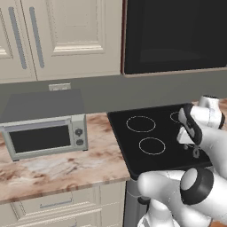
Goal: Put the squash and tomato in the pan. Then turn on the front right burner and set the heat to medium.
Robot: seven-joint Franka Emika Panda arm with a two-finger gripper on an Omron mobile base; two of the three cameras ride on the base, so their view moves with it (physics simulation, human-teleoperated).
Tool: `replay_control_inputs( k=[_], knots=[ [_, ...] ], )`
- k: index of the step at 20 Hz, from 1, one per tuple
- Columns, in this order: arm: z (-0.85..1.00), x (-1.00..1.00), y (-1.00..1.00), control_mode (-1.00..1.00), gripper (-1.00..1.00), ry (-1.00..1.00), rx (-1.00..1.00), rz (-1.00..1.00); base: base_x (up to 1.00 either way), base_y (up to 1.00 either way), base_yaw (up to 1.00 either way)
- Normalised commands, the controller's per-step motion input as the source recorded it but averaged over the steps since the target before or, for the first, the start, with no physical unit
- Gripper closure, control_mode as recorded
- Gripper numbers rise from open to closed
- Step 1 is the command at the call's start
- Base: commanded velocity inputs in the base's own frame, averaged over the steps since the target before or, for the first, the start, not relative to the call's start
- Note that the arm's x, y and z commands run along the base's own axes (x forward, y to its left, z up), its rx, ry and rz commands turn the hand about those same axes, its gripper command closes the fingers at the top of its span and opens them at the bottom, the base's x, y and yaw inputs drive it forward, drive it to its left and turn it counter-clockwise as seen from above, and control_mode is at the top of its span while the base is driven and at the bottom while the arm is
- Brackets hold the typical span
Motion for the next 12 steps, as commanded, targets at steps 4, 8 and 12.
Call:
replay_control_inputs(
  k=[4,8,12],
  knots=[
    [0.14,-0.35,-0.63,-1.0,-1.0,-0.15,0.0,0.06,0.0,0.0,0.0],
    [0.13,-0.24,-0.32,-1.0,-1.0,-0.3,0.0,0.14,0.0,0.0,0.0],
    [0.0,-0.16,-0.12,-1.0,-1.0,-0.49,0.01,0.14,0.0,0.0,0.0]
  ],
)
